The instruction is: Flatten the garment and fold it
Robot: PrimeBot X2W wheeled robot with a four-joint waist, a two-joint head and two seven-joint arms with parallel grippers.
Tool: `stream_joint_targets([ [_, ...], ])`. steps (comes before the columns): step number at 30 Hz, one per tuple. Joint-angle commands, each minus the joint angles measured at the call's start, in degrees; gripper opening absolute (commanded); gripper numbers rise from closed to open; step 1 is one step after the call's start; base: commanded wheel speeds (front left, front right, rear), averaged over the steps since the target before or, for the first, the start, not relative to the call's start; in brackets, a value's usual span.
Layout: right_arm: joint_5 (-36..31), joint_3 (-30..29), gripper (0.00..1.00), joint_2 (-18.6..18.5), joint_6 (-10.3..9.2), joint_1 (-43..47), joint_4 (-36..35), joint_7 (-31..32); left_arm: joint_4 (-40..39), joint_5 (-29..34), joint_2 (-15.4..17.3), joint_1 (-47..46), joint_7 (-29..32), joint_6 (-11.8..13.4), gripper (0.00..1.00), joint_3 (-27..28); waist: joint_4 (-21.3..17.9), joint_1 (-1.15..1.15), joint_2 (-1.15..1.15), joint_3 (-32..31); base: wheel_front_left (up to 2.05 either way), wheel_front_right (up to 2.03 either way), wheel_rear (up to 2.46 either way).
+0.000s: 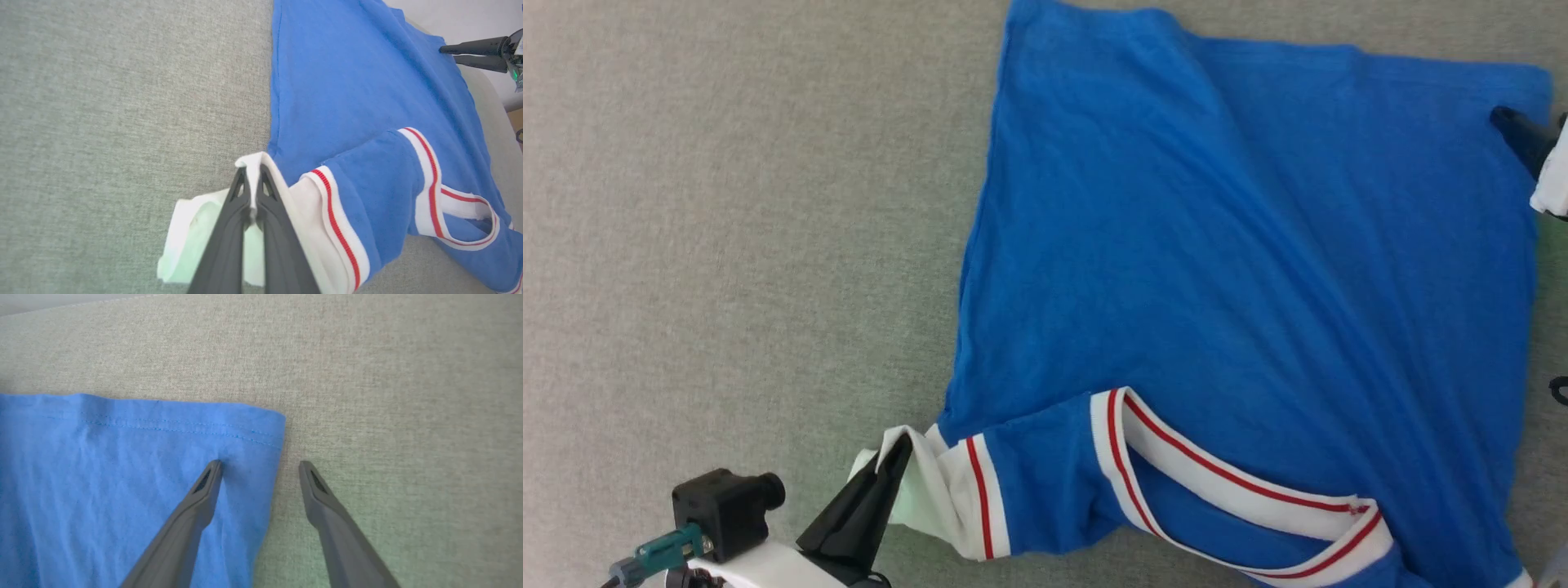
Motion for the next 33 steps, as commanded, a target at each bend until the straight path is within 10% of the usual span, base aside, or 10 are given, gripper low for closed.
stream_joint_targets([
  [1, -0.59, -0.71, 1.0, 0.19, -0.04, 0.91, -0.03, -0.35, 0.39, 0.41, -0.01, -1.17, -0.43, -0.41, 0.0, -0.04, 1.56, -0.01, 0.0, 1.86, 0.0, 0.0, 0.0],
  [2, -0.81, -0.8, 0.6, 0.2, -0.04, 0.94, 0.0, -0.65, 0.5, 0.45, 0.02, -1.29, -0.49, -0.44, 0.0, -0.05, 1.61, -0.01, 0.0, 2.05, 0.0, 0.0, 0.0],
  [3, -0.81, -0.8, 0.6, 0.2, -0.04, 0.94, 0.0, -0.65, 0.5, 0.45, 0.02, -1.29, -0.49, -0.44, 0.0, -0.05, 1.61, -0.01, 0.0, 2.05, 0.0, 0.0, 0.0],
  [4, -1.15, -0.78, 0.02, 0.15, -0.04, 0.94, -0.06, -1.21, 0.58, 0.46, 0.04, -1.4, -0.55, -0.47, 0.0, -0.07, 1.62, -0.01, 0.0, 2.22, 0.0, 0.0, 0.0],
  [17, 4.06, 0.41, 0.0, -0.45, -0.04, 6.06, -3.37, -14.04, 1.49, 1.8, 1.07, -1.79, -1.84, -0.19, 0.0, 0.77, -4.5, -0.01, 0.0, -6.0, 0.0, 0.0, 0.0],
  [27, 10.67, -19.08, 0.0, 5.48, -0.04, 36.22, -16.87, -14.78, 1.47, 3.2, 1.3, 0.17, -3.64, 0.74, 0.0, 1.26, -12.1, -0.01, 0.0, -11.44, 0.0, 0.0, 0.0],
  [33, 14.59, -24.2, 0.0, 8.29, -0.04, 53.55, -13.46, -16.4, 1.61, 2.93, 1.16, 0.41, -3.24, 0.66, 0.0, 0.41, -14.41, -0.01, 0.0, -11.38, 0.0, 0.0, 0.0],
])
